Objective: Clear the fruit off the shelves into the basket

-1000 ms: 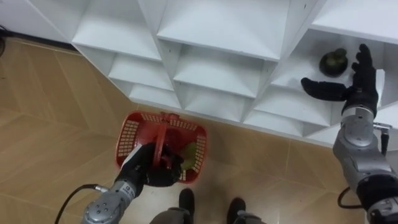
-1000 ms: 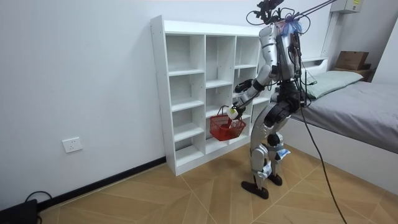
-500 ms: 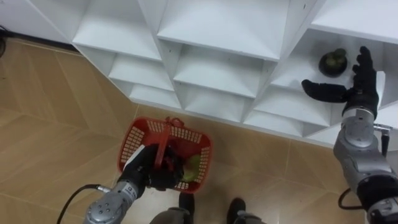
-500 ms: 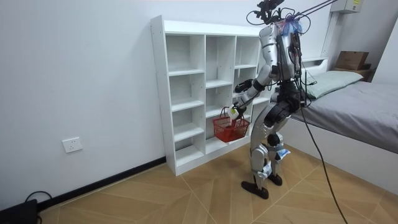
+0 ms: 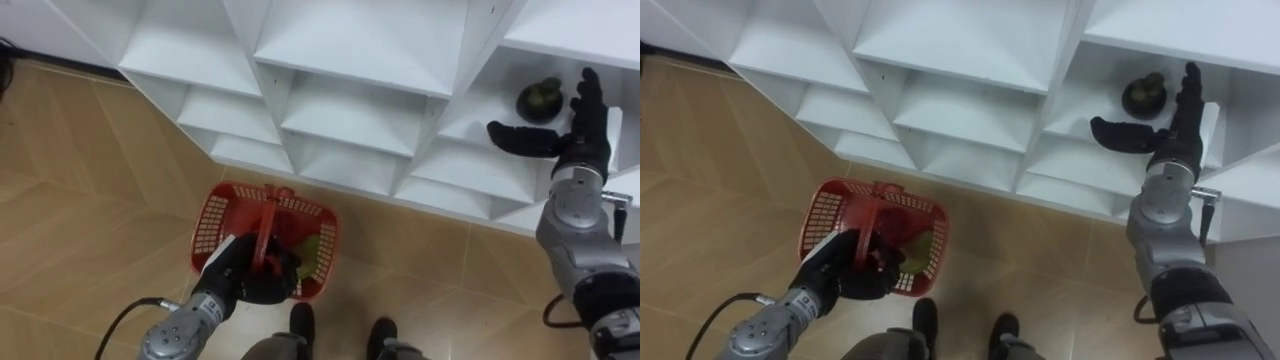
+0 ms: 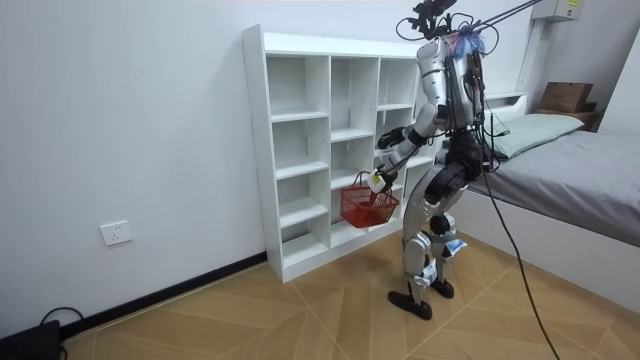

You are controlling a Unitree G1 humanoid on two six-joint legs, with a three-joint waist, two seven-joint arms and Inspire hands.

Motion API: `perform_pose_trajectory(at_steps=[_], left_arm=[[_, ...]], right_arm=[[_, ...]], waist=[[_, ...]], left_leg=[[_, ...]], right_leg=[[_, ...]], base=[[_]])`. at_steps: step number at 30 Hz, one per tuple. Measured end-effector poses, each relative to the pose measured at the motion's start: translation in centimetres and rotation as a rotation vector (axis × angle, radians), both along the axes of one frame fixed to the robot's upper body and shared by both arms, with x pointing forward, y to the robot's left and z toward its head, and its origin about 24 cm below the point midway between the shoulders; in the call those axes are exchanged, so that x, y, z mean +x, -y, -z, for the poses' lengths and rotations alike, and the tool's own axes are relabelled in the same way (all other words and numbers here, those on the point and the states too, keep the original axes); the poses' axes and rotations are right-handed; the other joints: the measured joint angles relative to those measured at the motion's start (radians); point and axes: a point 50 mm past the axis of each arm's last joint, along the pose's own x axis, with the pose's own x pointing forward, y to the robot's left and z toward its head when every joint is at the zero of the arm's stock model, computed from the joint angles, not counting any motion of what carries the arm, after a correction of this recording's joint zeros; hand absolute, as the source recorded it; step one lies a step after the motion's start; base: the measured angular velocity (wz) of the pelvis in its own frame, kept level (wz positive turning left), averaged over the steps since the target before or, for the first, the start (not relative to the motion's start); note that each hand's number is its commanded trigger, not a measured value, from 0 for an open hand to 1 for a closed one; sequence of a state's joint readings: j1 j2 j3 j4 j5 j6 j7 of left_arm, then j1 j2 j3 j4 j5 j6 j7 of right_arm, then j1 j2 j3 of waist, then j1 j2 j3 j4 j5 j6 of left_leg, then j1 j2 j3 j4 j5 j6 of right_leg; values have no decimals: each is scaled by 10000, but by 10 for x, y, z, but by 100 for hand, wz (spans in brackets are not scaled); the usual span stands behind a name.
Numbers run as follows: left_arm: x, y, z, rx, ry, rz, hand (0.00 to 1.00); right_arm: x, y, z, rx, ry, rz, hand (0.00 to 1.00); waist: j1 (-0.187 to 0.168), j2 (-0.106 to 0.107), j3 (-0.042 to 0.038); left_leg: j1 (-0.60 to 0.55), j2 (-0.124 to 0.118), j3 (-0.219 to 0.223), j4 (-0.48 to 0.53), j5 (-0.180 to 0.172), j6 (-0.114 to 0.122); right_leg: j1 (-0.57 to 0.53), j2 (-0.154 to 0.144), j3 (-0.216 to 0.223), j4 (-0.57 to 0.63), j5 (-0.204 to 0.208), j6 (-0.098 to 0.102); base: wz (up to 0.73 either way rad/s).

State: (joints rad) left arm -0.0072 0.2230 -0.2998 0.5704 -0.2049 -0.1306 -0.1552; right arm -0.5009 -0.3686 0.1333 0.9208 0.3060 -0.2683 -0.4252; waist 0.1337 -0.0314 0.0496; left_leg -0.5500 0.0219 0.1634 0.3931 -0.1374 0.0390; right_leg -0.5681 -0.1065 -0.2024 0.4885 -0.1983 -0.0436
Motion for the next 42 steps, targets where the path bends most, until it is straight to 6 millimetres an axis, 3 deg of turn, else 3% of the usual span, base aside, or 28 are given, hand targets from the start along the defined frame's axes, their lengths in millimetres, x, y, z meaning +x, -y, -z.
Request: perform_pose_trajectory(at_steps=[19, 42], left_arm=[[-5, 2, 6, 197, -263, 18, 100], [-1, 5, 4, 257, -269, -45, 100]], right_arm=[[11, -4, -13, -26, 324, -108, 0], [10, -2, -11, -164, 55, -308, 0]], waist=[[-41, -3, 3], [-36, 61, 31]], left_leg=[[-23, -51, -11, -116, 15, 0], [-97, -114, -69, -122, 72, 22]], right_leg=[[-41, -42, -22, -11, -50, 11], [-100, -182, -227, 119, -137, 17]], base=[[0], [1]])
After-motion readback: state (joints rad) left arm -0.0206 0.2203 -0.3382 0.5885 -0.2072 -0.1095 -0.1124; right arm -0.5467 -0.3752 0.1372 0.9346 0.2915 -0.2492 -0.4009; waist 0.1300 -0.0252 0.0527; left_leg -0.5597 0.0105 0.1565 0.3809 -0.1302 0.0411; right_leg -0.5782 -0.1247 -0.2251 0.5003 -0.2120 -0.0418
